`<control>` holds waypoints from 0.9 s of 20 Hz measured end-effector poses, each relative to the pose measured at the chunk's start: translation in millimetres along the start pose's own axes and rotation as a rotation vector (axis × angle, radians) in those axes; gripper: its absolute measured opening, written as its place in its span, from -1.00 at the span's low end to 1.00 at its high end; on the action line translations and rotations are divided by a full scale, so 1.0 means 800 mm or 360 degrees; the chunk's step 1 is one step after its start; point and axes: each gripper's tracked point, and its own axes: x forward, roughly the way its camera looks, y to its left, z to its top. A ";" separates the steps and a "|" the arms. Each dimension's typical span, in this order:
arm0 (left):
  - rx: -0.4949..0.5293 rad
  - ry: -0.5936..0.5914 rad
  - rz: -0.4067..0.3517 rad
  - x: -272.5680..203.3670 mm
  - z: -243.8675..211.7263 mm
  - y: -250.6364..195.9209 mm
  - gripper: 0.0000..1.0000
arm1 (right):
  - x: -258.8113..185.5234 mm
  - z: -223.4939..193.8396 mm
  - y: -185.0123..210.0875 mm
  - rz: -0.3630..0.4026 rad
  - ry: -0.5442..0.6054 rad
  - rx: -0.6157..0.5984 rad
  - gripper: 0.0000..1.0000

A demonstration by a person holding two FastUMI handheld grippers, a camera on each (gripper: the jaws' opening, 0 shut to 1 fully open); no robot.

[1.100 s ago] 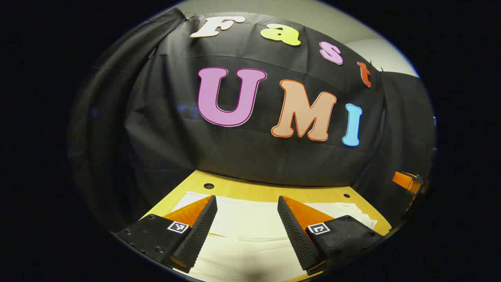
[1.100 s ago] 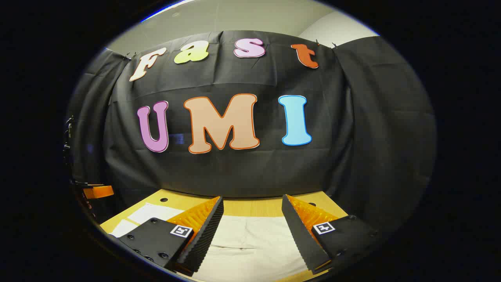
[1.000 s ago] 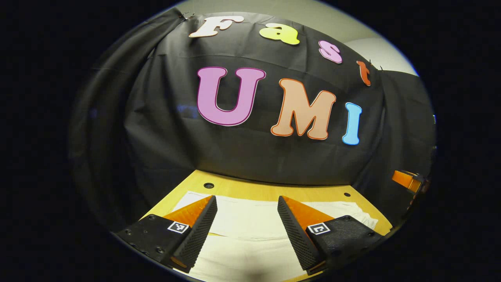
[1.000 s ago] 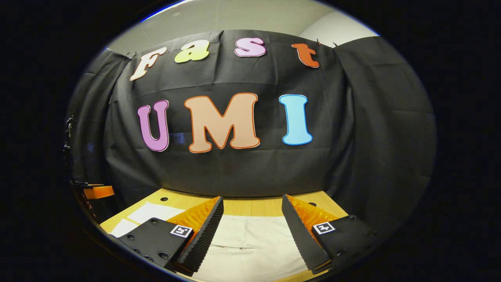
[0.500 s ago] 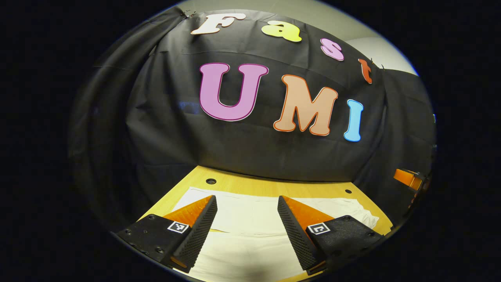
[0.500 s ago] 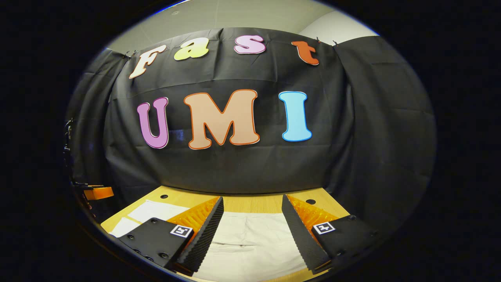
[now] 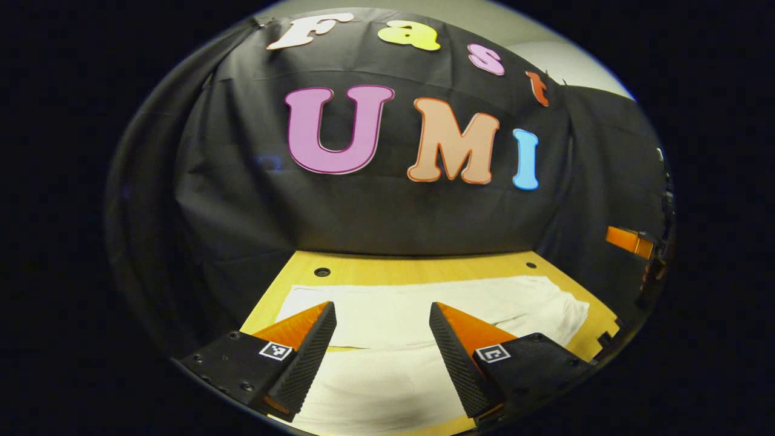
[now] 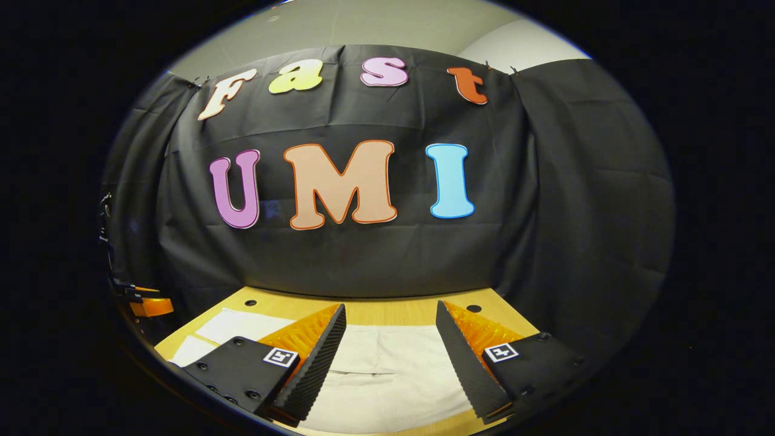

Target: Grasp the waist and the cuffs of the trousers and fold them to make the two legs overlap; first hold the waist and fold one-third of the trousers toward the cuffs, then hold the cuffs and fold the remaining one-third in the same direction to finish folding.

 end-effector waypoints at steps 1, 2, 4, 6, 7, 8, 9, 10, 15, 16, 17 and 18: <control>0.0043 0.0048 -0.0048 -0.002 -0.013 -0.001 0.87 | -0.004 -0.005 0.001 -0.0009 0.0010 0.0001 0.92; 0.0083 0.0102 -0.0113 -0.005 -0.025 -0.003 0.87 | -0.007 -0.008 0.002 -0.0016 0.0018 -0.0002 0.92; 0.0156 0.0236 -0.0227 -0.012 -0.060 -0.005 0.87 | -0.013 -0.014 0.004 -0.0031 0.0024 -0.0006 0.92; 0.0208 0.0369 -0.0320 -0.019 -0.093 0.000 0.87 | -0.018 -0.020 0.005 -0.0046 0.0038 0.0005 0.92; 0.0233 0.0439 -0.0379 -0.024 -0.110 -0.002 0.87 | -0.022 -0.024 0.005 -0.0050 0.0045 0.0016 0.92; 0.0278 0.0505 -0.0426 -0.029 -0.125 -0.003 0.87 | -0.025 -0.026 0.005 -0.0056 0.0050 0.0022 0.92; 0.0335 0.0567 -0.0465 -0.033 -0.139 -0.001 0.87 | -0.027 -0.030 0.005 -0.0063 0.0053 0.0023 0.92; 0.0397 0.0629 -0.0506 -0.038 -0.154 0.001 0.86 | -0.029 -0.032 0.004 -0.0070 0.0060 0.0020 0.92; 0.0692 0.0980 -0.0769 -0.068 -0.242 0.018 0.86 | -0.038 -0.046 0.000 -0.0108 0.0089 0.0002 0.92; 0.0738 0.1034 -0.0832 -0.075 -0.256 0.020 0.87 | -0.040 -0.047 -0.001 -0.0115 0.0089 -0.0006 0.92; 0.0779 0.1105 -0.0885 -0.081 -0.274 0.025 0.86 | -0.042 -0.050 -0.002 -0.0125 0.0091 -0.0016 0.92; 0.0816 0.1168 -0.0925 -0.086 -0.284 0.030 0.86 | -0.044 -0.052 -0.003 -0.0131 0.0100 -0.0023 0.92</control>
